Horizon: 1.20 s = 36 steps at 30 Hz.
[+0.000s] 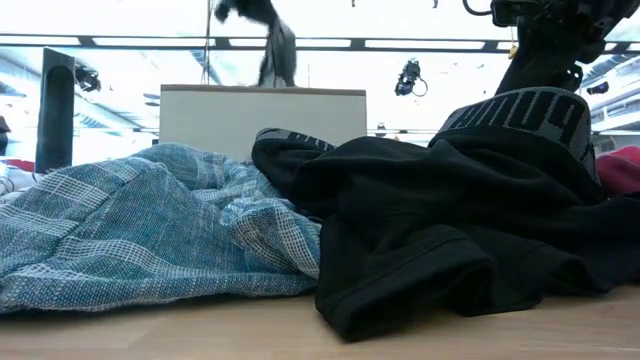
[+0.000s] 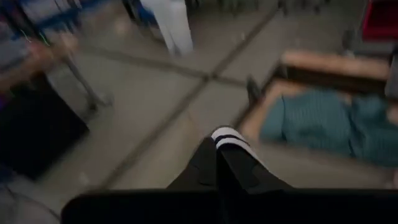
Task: Sort clothes
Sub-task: Put the gray underwear into the white laundry organizer, then put the black underwear into the white laundry organizer
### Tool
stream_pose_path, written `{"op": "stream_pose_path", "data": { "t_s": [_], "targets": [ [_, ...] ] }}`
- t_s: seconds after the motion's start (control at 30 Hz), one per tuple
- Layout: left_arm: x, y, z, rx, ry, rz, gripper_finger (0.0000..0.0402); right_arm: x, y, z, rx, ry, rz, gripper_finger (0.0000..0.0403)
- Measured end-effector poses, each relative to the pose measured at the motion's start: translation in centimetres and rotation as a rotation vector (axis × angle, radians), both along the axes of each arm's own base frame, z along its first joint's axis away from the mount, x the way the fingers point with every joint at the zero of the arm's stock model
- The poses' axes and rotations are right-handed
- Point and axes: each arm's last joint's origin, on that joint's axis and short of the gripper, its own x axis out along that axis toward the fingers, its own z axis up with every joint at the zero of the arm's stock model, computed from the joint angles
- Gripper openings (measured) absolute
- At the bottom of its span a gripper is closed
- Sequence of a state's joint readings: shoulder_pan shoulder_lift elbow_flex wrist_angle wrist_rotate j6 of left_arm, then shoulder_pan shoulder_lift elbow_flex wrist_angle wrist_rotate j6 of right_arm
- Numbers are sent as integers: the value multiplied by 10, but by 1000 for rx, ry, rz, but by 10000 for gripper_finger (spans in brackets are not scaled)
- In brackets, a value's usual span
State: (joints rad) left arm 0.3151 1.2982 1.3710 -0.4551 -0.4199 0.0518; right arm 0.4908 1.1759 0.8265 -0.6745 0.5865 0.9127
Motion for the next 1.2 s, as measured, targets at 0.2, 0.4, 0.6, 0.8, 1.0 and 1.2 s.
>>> {"op": "stream_pose_path", "data": {
  "t_s": [0.2, 0.4, 0.6, 0.8, 1.0, 1.2],
  "targets": [
    [15, 28, -86, -311, 94, 8, 0, 0, 0, 0, 9, -2, -6, 137],
    [23, 40, -151, -504, 151, 56, 18, -1, 1, 0, 9, -2, 0, 137],
    [33, 47, -175, -571, 156, 85, 64, -1, 1, 0, 9, -2, 0, 137],
    [35, 46, -169, -591, 134, 47, 115, -1, 1, 0, 9, -1, 0, 137],
    [36, 45, -129, -557, 162, -6, 125, -1, 1, 0, 8, 0, 2, 137],
    [37, 31, -74, -477, 138, -101, 126, -1, 1, 0, 6, 4, 3, 137]
  ]
}}
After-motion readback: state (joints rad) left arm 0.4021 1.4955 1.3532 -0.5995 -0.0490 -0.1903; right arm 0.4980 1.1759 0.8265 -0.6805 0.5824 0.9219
